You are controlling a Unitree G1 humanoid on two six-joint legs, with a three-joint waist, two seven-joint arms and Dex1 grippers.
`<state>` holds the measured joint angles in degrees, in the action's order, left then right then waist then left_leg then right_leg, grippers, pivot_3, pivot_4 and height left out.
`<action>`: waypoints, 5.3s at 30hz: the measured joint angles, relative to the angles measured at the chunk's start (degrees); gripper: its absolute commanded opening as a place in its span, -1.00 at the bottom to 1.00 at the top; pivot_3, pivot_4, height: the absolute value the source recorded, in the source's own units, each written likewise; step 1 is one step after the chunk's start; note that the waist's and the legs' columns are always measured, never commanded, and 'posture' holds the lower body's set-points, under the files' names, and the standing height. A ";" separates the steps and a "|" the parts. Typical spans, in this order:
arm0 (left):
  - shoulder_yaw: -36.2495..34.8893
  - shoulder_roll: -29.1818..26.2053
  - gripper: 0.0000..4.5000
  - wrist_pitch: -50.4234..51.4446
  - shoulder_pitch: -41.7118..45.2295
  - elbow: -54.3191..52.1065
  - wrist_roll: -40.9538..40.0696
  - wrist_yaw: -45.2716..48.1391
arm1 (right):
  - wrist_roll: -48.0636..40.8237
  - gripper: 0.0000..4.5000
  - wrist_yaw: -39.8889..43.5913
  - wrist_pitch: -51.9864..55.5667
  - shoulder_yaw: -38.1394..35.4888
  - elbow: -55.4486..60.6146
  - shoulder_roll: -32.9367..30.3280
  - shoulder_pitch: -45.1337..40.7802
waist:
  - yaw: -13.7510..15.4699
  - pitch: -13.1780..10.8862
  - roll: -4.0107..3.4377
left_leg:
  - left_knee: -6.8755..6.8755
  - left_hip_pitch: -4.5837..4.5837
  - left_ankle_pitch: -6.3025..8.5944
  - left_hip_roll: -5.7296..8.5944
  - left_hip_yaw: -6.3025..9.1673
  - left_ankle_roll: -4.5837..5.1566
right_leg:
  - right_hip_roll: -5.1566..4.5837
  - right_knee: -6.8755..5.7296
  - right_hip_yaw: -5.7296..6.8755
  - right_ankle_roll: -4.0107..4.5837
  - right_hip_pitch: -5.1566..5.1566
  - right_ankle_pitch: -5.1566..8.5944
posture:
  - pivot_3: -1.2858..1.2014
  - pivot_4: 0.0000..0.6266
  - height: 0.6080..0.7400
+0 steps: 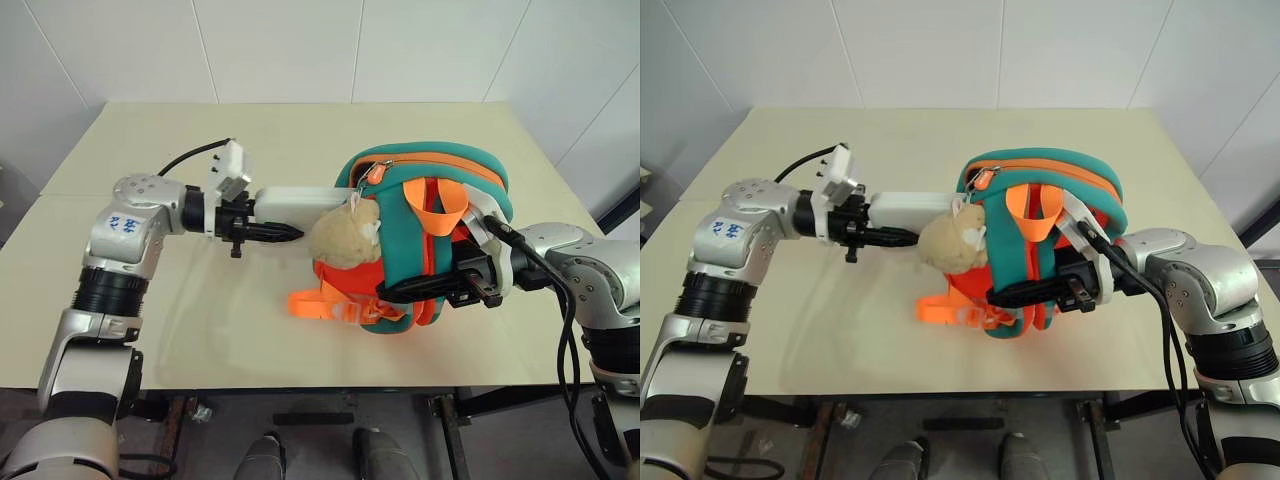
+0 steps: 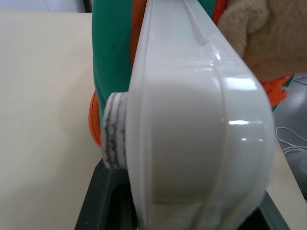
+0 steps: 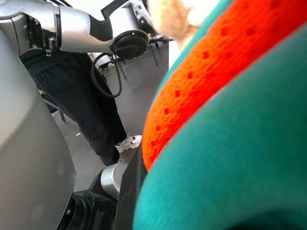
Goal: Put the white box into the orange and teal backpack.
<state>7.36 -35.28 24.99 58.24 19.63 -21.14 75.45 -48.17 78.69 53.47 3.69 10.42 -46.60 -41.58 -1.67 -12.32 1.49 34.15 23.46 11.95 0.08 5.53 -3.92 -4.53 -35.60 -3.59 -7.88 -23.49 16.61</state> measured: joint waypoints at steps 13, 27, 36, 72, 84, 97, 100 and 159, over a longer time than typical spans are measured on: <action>3.71 14.66 -0.45 -4.61 8.93 13.26 7.10 -4.24 | 0.79 -0.98 -1.95 -1.14 0.03 0.97 1.62 0.03 | -0.06 -0.01 0.02 | 0.15 0.08 0.01 0.02 0.02 0.01 | 0.01 -0.06 0.00 -0.05 -0.04 -0.02 | 0.03 -0.52 1.00; 3.63 10.52 1.00 -2.60 5.97 8.06 6.87 2.18 | 1.02 -1.00 -3.46 -1.19 -0.12 2.86 1.67 2.18 | -0.32 -0.01 0.01 | 0.16 0.08 0.01 0.01 0.02 0.01 | 0.01 -0.11 -0.01 -0.05 -0.04 -0.02 | 0.03 -0.52 1.00; -2.92 2.46 1.00 -8.31 1.62 4.88 1.92 10.50 | 2.91 -1.00 -3.22 -3.26 0.08 0.20 1.82 2.01 | 0.03 -0.01 0.01 | 0.22 0.09 0.01 0.01 0.03 0.01 | 0.00 -0.12 -0.01 -0.05 -0.02 -0.02 | 0.03 -0.52 1.00; -2.02 4.36 1.00 -8.57 -12.47 -24.91 -0.91 -7.42 | 6.75 -1.00 -0.16 -6.86 2.49 -4.89 3.11 0.94 | 0.11 -0.01 0.01 | 0.70 -0.01 0.01 0.02 0.05 0.01 | 0.02 -0.29 -0.02 -0.03 0.19 -0.08 | 0.03 -0.52 1.00; -1.76 5.42 0.04 -15.91 -13.52 -22.97 4.54 -12.57 | 6.71 -1.00 -0.68 -6.89 2.47 -4.06 3.26 0.96 | 0.10 -0.01 0.01 | 0.74 -0.01 0.01 0.02 0.05 0.02 | 0.02 -0.29 -0.02 -0.04 0.20 -0.10 | 0.03 -0.52 1.00; -5.62 -0.74 -0.46 -13.35 -7.55 -12.01 -1.14 -7.86 | 6.80 -1.00 -1.26 -7.31 2.35 -4.12 3.77 0.67 | -0.13 -0.01 0.01 | 0.71 -0.01 0.02 0.01 0.05 0.03 | 0.03 -0.30 -0.02 -0.03 0.18 -0.10 | 0.03 -0.52 1.00; -7.58 -4.48 -0.46 -11.07 -6.04 -8.95 -3.23 -5.08 | 6.80 -1.00 -1.32 -7.30 2.35 -4.11 3.77 0.69 | -0.07 -0.01 0.01 | 0.67 0.03 0.03 0.01 0.05 0.04 | 0.03 -0.26 -0.02 -0.04 0.15 -0.09 | 0.03 -0.52 1.00; -17.15 -12.94 1.00 -1.00 -35.36 -20.42 -5.75 -4.89 | 18.46 0.96 -9.93 -33.85 -19.26 -14.54 -5.03 21.43 | -0.12 -0.01 0.00 | 0.16 -0.19 0.02 -0.05 -0.08 0.04 | 0.02 -0.15 -0.08 0.18 0.15 0.05 | 0.03 -0.52 1.00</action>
